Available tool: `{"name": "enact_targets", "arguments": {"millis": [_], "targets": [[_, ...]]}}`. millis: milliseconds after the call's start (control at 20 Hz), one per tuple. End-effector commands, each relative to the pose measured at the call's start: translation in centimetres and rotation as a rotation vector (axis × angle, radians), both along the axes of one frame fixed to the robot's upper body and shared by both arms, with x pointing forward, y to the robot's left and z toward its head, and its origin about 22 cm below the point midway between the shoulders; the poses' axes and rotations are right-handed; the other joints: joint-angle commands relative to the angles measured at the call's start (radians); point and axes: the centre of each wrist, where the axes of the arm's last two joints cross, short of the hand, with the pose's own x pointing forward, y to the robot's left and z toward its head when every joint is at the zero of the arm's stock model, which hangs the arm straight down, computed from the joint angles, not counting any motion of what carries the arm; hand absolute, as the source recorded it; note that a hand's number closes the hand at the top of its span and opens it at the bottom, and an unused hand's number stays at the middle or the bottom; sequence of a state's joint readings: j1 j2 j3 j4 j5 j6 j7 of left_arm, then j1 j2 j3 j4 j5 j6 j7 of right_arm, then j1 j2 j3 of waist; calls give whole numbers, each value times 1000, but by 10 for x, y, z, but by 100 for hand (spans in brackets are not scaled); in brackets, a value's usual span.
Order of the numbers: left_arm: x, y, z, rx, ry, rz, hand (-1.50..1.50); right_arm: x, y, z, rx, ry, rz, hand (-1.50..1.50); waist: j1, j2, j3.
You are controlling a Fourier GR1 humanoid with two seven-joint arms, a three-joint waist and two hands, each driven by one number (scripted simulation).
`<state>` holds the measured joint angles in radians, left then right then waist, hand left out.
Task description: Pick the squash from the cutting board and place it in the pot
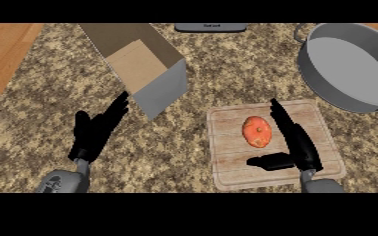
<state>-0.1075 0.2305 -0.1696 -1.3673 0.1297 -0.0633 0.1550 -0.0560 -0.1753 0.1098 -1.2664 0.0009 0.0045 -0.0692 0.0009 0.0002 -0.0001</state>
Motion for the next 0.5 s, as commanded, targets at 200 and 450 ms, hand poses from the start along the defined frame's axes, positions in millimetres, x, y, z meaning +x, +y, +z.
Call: {"name": "enact_targets", "arguments": {"millis": [200,450], "targets": [[-8,-18,-13,16,-12,-15,0,19,7,-41,97,38,1,-150,6,2,1],[-4,15,-16,-2,-2,-2,0,14,14,-57,-35,-55,92,150,5,2,0]]}}
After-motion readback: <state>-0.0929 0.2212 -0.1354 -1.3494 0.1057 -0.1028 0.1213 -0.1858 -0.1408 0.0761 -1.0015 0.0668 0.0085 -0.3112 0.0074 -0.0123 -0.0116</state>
